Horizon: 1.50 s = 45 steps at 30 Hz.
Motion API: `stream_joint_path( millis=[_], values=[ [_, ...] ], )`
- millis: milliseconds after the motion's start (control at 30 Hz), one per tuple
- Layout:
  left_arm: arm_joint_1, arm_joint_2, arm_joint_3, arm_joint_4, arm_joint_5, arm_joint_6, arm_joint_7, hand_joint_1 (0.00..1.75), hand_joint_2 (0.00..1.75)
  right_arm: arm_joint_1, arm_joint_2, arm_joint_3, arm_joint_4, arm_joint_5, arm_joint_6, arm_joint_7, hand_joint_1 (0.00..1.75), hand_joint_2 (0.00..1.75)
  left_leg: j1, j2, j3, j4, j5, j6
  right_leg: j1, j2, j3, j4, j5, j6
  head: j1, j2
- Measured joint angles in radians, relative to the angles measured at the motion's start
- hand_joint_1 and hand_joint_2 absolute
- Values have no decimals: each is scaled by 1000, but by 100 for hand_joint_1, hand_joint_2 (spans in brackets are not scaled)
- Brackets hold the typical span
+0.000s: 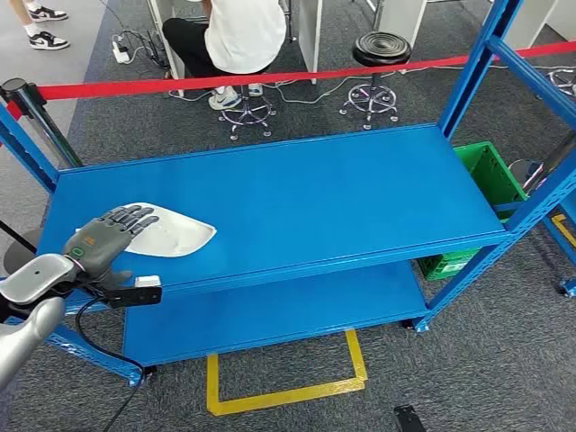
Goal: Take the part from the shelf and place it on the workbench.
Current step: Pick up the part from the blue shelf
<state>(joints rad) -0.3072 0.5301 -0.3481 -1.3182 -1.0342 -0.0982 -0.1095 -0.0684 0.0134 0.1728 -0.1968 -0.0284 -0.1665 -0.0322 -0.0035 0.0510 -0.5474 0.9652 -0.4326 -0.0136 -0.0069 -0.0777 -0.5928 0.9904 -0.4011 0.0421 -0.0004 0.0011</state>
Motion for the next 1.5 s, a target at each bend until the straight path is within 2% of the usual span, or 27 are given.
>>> stream_joint_path(
  millis=[233, 400, 667, 967, 1100, 1233, 1500],
  values=[
    [-28, 0, -25, 48, -26, 0, 4, 0, 175, -2, 0, 0, 0, 9, 1, 9, 0, 175, 0, 0, 0, 0, 0, 0, 0, 0, 0, 0, 0, 0, 0, 0],
    [-65, -21, -47, 122, -96, 35, 58, 0, 175, -7, 2, 0, 0, 27, 1, 24, 0, 175, 0, 0, 0, 0, 0, -1, 0, 0, 0, 0, 0, 0, 0, 0],
    [-137, -124, -74, 321, -205, 159, 93, 0, 175, -30, 12, -1, -1, 76, 4, 56, 0, 175, 0, 0, 0, 0, 1, -1, 0, 0, 1, 0, 1, 0, 0, 0],
    [-212, -219, -97, 484, -213, 214, -17, 0, 175, -51, 23, -1, -6, 118, 17, 76, 0, 175, 0, 0, 2, 0, 1, 0, -1, -1, 3, 0, 1, 0, 0, 0],
    [-231, -243, -104, 527, -218, 222, -20, 52, 175, -54, 27, -5, -8, 121, 17, 77, 0, 175, 0, -1, 4, 0, 2, 0, -1, -2, 5, 1, 1, -1, 0, 0],
    [-234, -261, -117, 552, -228, 237, -21, 175, 175, -54, 28, -12, -9, 128, 17, 77, 0, 175, 0, -1, 4, 0, 3, -1, -1, -2, 5, 1, 2, -2, 0, 0],
    [-225, -274, -129, 566, -231, 236, -13, 175, 175, -52, 29, -28, -9, 139, 20, 81, 0, 175, 0, -1, 3, 0, 5, 0, -1, -2, 4, 1, 4, -2, 0, 0]
  ],
)
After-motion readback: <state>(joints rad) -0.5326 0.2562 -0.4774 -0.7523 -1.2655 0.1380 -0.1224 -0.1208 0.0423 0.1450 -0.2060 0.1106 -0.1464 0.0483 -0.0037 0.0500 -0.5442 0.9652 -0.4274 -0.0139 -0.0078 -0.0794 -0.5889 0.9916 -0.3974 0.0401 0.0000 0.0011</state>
